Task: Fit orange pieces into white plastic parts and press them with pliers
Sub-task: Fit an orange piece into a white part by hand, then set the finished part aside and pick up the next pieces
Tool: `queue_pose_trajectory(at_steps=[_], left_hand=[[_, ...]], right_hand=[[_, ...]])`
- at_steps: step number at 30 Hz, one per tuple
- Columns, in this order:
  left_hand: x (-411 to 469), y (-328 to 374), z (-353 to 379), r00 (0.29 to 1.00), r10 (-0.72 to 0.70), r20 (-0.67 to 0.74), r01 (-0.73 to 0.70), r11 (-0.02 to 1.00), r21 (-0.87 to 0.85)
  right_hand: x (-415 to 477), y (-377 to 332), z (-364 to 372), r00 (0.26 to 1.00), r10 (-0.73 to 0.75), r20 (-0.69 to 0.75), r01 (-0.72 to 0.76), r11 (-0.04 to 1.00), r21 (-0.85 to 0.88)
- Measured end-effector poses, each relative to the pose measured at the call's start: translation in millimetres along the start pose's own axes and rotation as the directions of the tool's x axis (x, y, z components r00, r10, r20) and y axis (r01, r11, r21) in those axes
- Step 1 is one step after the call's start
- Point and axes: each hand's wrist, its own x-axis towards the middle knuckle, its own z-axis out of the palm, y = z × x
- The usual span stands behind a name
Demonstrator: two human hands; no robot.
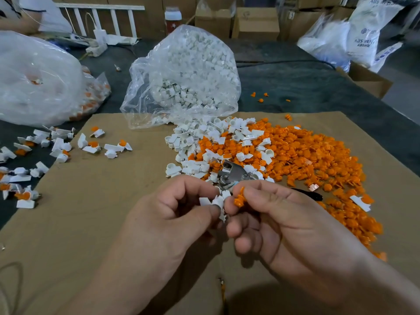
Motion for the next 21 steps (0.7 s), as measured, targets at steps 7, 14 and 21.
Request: queue_pose_trajectory(at_steps=[7, 14, 21], left_hand=[[0, 13, 2, 1.000, -0.019, -0.008, 0.019, 0.999, -0.050], [-3, 14, 6, 0.998, -0.057, -0.012, 0.055, 0.988, -0.144], [-3, 12, 6, 0.998, -0.066, -0.020, 0.062, 0.985, -0.160]], right_hand=[[-1, 0, -1, 0.999, 0.035, -0.006, -0.035, 0.999, 0.032], [-5, -3, 1, 0.994, 0.060, 0.096, -0.071, 0.991, 0.114], [-4, 1, 1, 0.998, -0.051, 0.035, 0.053, 0.998, -0.044]])
